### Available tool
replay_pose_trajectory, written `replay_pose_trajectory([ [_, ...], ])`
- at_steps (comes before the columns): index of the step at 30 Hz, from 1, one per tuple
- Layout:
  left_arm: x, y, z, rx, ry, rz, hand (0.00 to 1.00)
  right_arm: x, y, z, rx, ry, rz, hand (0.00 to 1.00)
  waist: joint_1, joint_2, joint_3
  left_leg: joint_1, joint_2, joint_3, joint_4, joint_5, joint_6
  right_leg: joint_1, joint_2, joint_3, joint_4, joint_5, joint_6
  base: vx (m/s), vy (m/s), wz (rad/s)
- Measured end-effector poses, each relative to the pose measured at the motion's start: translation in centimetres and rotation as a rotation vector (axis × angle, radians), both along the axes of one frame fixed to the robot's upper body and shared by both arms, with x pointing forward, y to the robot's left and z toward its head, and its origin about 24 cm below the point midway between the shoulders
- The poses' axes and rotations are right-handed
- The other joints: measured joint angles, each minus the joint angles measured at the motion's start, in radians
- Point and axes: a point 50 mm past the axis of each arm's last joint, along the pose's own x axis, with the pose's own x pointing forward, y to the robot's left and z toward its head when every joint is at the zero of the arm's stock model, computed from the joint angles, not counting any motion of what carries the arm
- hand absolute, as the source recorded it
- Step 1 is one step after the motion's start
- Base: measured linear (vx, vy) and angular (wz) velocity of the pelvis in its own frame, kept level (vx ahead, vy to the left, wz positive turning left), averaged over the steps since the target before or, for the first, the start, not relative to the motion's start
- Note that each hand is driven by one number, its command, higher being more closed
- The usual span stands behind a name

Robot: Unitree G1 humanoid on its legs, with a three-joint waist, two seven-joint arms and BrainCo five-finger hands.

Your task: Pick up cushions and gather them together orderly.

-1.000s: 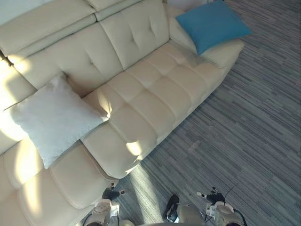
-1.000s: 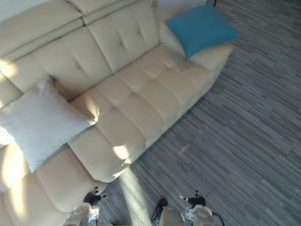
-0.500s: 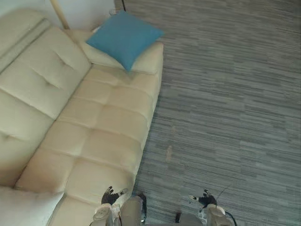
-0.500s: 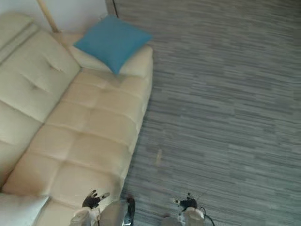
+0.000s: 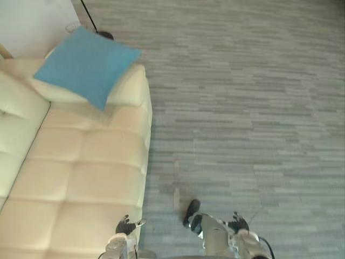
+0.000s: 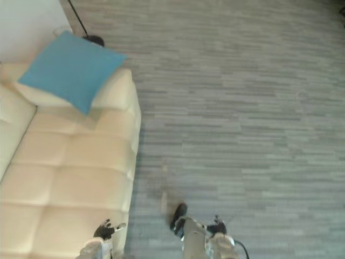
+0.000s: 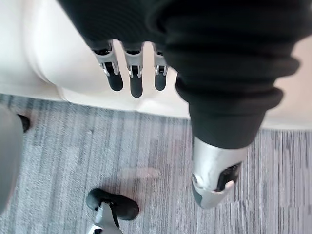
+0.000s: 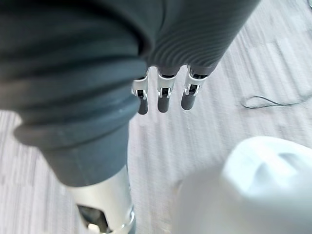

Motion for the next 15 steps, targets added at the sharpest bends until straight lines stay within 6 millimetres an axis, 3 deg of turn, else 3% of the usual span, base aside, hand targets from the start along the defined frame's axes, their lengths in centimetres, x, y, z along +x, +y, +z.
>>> replay_pose_trajectory([
  [1, -0.2, -0.2, -0.1, -0.005, 0.006, 0.002, 0.00, -0.5, 0.8, -0.4, 0.023, 0.015, -0.003, 0.00, 0.000, 0.004, 0.003, -0.070, 0.024, -0.026, 0.185, 0.056, -0.003, 0.062, 0.024, -0.001, -0.032, -0.020, -0.001, 0.51, -0.233, 0.01],
  [3, 0.0, 0.2, 0.2, -0.002, -0.021, 0.030, 0.00, -1.2, 1.8, -0.8, 0.050, 0.032, -0.009, 0.00, 0.010, -0.008, 0.014, -0.212, 0.063, 0.011, 0.452, 0.024, 0.018, 0.212, 0.061, 0.011, -0.100, -0.058, -0.010, 0.48, -0.194, -0.15],
  [5, 0.2, 0.5, 0.3, 0.008, -0.030, 0.025, 0.00, -1.0, 2.3, -0.8, 0.066, 0.027, -0.014, 0.00, 0.020, -0.017, 0.019, -0.293, 0.064, 0.046, 0.460, -0.007, 0.034, 0.294, 0.068, 0.023, -0.152, -0.070, 0.001, 0.41, -0.165, -0.20],
  [6, 0.3, 0.6, 0.5, 0.013, -0.038, 0.020, 0.00, -1.1, 2.4, -0.9, 0.071, 0.028, -0.018, 0.00, 0.024, -0.027, 0.025, -0.337, 0.060, 0.078, 0.403, -0.029, 0.037, 0.334, 0.069, 0.033, -0.183, -0.071, 0.010, 0.31, -0.116, -0.20],
  [9, 0.7, 0.2, 0.7, 0.006, -0.067, 0.020, 0.00, -0.4, 2.1, -0.6, 0.069, 0.008, -0.029, 0.00, 0.032, -0.019, 0.026, -0.412, -0.007, 0.147, -0.007, -0.045, 0.059, 0.425, 0.069, 0.076, -0.270, -0.078, 0.047, 0.37, -0.040, -0.32],
  [10, 0.7, 0.1, 0.7, 0.006, -0.068, 0.019, 0.00, -0.2, 1.9, -0.5, 0.064, 0.004, -0.027, 0.00, 0.035, -0.019, 0.025, -0.410, -0.031, 0.146, -0.132, -0.022, 0.061, 0.444, 0.069, 0.090, -0.284, -0.085, 0.059, 0.39, 0.057, -0.45],
  [12, 0.6, 0.0, 0.6, 0.004, -0.066, 0.012, 0.00, -0.1, 1.7, -0.4, 0.054, 0.005, -0.022, 0.00, 0.053, -0.011, 0.020, -0.397, -0.061, 0.148, -0.412, 0.104, 0.067, 0.497, 0.082, 0.130, -0.334, -0.104, 0.092, 0.41, 0.091, -0.55],
  [13, 0.7, 0.0, 0.7, 0.005, -0.070, 0.008, 0.00, -0.2, 1.7, -0.5, 0.053, 0.010, -0.018, 0.00, 0.071, -0.017, 0.017, -0.385, -0.064, 0.148, -0.420, 0.188, 0.085, 0.518, 0.081, 0.161, -0.349, -0.115, 0.109, 0.51, 0.148, -0.61],
  [14, 0.9, 0.3, 0.8, 0.012, -0.075, 0.003, 0.00, 0.1, 2.0, -0.5, 0.058, 0.009, -0.008, 0.00, 0.076, -0.032, 0.007, -0.393, -0.085, 0.155, -0.392, 0.208, 0.135, 0.538, 0.059, 0.182, -0.352, -0.131, 0.133, 0.67, 0.191, -0.42],
  [15, 1.0, 0.7, 0.9, 0.025, -0.077, -0.006, 0.00, 0.1, 2.1, -0.5, 0.059, 0.012, 0.000, 0.00, 0.072, -0.051, 0.002, -0.394, -0.101, 0.164, -0.358, 0.172, 0.152, 0.539, 0.036, 0.187, -0.338, -0.142, 0.154, 0.61, 0.159, -0.17],
])
